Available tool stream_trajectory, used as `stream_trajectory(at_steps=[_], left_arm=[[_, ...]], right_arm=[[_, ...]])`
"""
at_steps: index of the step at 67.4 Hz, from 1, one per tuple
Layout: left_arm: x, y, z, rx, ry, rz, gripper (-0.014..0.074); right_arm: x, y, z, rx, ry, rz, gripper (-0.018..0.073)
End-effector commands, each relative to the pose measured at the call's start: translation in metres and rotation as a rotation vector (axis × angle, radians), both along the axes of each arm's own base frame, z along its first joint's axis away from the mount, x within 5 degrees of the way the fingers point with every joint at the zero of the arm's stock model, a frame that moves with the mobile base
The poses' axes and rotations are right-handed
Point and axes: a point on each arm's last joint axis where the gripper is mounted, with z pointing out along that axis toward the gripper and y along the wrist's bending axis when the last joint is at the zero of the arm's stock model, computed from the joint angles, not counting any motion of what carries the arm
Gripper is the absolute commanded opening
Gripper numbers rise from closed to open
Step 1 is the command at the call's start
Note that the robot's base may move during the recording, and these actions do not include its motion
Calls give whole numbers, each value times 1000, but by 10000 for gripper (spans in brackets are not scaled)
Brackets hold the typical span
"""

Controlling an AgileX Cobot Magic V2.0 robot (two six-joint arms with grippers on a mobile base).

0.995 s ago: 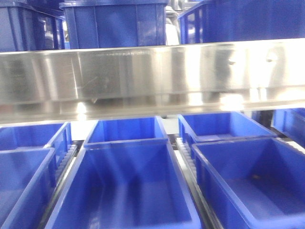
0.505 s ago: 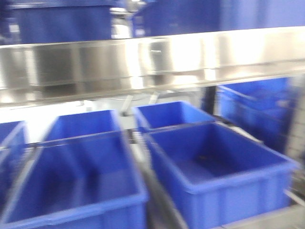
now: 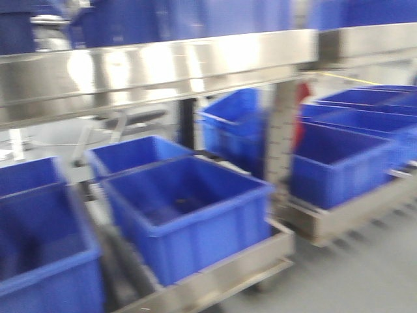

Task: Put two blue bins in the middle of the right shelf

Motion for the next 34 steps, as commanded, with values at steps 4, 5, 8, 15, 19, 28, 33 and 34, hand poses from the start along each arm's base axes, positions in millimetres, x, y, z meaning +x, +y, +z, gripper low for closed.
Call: stream_trajectory(at_steps=[4,5,8,15,19,28,33,34], left_arm=[[-9,-4,18,-89,-87,-29,-111],[-9,-4,18,-89,-87,-29,-111],[-9,-4,18,-89,-87,-29,-111],[-9,-4,18,-89,-87,-29,-111],[-9,-4,18,-89,-87,-29,-111],[-9,-4,18,-89,-87,-29,-111],[-9,-4,18,-89,-87,-29,-111],[-9,-4,18,-89,-87,-29,-111]], right_arm=[[-2,-3,13,27,-92,-8,-162],[-2,-3,13,27,-92,-8,-162],[-2,-3,13,27,-92,-8,-162],[-2,-3,13,27,-92,-8,-162],[-2,-3,13,27,-92,-8,-162],[-2,-3,13,27,-92,-8,-162],[-2,-3,13,27,-92,-8,-162],[-2,-3,13,27,-92,-8,-162]])
